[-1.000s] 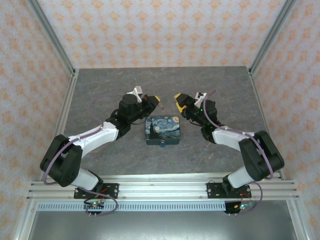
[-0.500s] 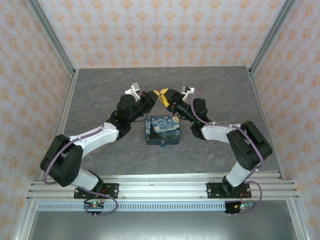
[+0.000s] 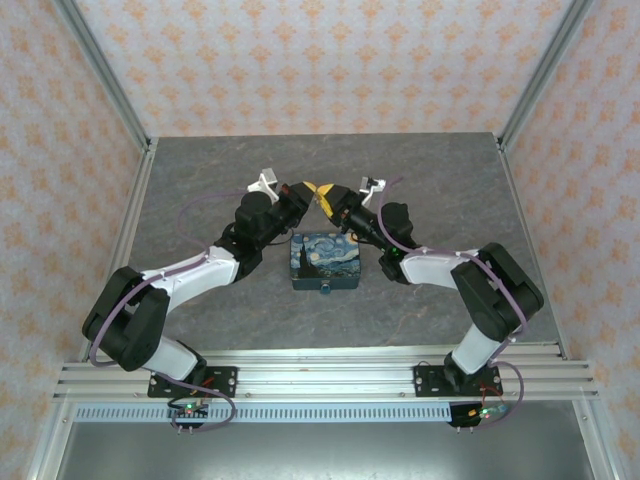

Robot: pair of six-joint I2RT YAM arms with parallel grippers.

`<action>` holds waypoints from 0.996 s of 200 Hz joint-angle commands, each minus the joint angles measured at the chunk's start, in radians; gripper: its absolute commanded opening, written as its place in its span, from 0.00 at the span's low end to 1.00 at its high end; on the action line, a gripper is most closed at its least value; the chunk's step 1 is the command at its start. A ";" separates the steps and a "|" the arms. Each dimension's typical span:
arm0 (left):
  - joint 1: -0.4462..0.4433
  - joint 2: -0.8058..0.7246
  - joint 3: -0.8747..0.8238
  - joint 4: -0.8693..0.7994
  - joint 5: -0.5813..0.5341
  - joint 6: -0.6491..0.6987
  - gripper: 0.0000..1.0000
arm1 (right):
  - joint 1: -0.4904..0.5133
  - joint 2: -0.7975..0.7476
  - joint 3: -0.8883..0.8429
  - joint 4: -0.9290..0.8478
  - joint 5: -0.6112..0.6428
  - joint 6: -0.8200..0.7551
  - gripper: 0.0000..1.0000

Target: Unlock a padlock with a key

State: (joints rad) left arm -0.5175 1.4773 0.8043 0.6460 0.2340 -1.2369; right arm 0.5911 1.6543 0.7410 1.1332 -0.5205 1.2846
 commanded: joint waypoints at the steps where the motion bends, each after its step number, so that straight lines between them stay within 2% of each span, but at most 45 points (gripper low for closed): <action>1: -0.005 -0.005 -0.009 0.039 -0.037 -0.013 0.00 | 0.012 0.009 -0.015 0.070 0.011 0.004 0.25; 91: -0.006 -0.009 -0.020 0.044 -0.051 -0.017 0.00 | 0.030 0.065 0.012 0.097 0.021 0.028 0.21; 112: -0.006 -0.012 -0.025 0.047 -0.054 -0.017 0.00 | 0.031 0.067 0.015 0.097 0.026 0.028 0.17; 156: -0.007 -0.020 -0.042 0.053 -0.060 -0.019 0.00 | 0.031 0.074 0.017 0.096 0.035 0.027 0.00; 199: -0.007 -0.040 -0.063 0.052 -0.071 -0.021 0.00 | 0.030 0.080 0.024 0.096 0.040 0.028 0.00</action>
State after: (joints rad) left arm -0.5171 1.4757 0.7624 0.6643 0.1917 -1.2579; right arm 0.6147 1.7248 0.7380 1.1732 -0.4923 1.3163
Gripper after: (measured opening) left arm 0.045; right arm 0.043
